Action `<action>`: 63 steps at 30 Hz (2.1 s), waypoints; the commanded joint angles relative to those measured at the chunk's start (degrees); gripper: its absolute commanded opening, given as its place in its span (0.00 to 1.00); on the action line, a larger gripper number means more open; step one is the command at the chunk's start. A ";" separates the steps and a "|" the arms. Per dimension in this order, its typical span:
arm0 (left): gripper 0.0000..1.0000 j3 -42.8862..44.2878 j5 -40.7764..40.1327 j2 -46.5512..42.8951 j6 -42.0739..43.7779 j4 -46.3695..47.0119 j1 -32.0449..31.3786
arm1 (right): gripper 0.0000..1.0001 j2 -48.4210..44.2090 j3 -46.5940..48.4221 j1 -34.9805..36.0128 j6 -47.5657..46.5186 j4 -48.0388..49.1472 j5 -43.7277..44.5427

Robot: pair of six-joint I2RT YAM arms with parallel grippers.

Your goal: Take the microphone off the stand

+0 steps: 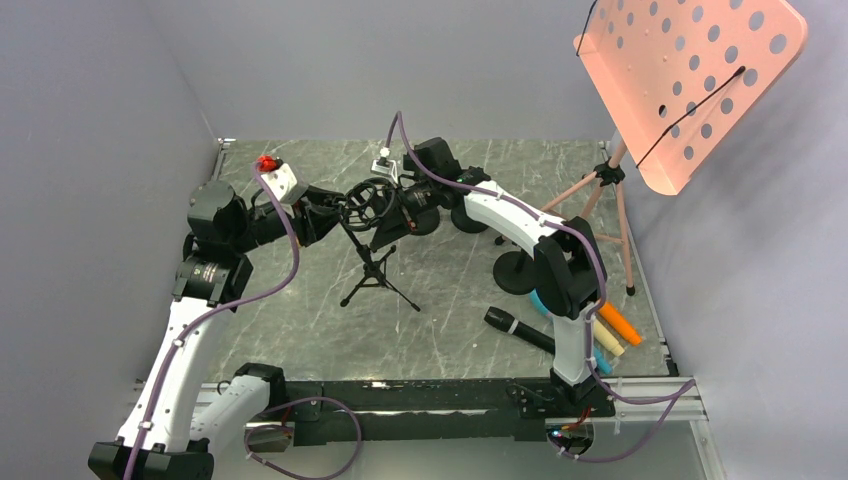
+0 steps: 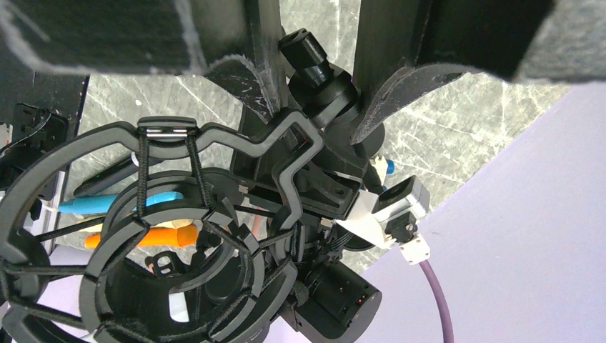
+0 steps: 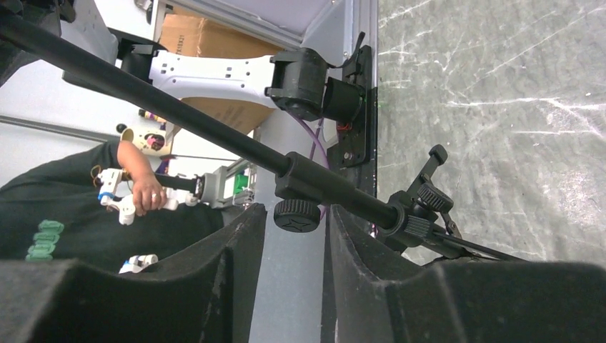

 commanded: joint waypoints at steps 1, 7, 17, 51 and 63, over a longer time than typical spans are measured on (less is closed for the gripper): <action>0.00 0.85 0.20 -0.45 -1.50 4.63 0.07 | 0.43 0.40 2.36 0.33 0.88 2.21 -1.38; 0.00 0.60 -0.27 -0.54 -1.57 4.73 0.07 | 0.37 0.50 2.40 0.38 0.85 2.56 -1.54; 0.00 0.62 -0.88 -0.14 -7.01 5.36 1.09 | 0.15 -1.69 4.91 0.73 -10.62 -1.87 4.66; 0.00 4.86 -0.86 6.13 -19.56 8.16 5.35 | 0.84 -45.07 -42.52 4.06 -90.24 32.12 31.78; 0.00 4.21 -14.02 5.09 -17.17 3.86 5.35 | 0.82 -22.65 -9.22 1.18 -30.97 3.95 34.23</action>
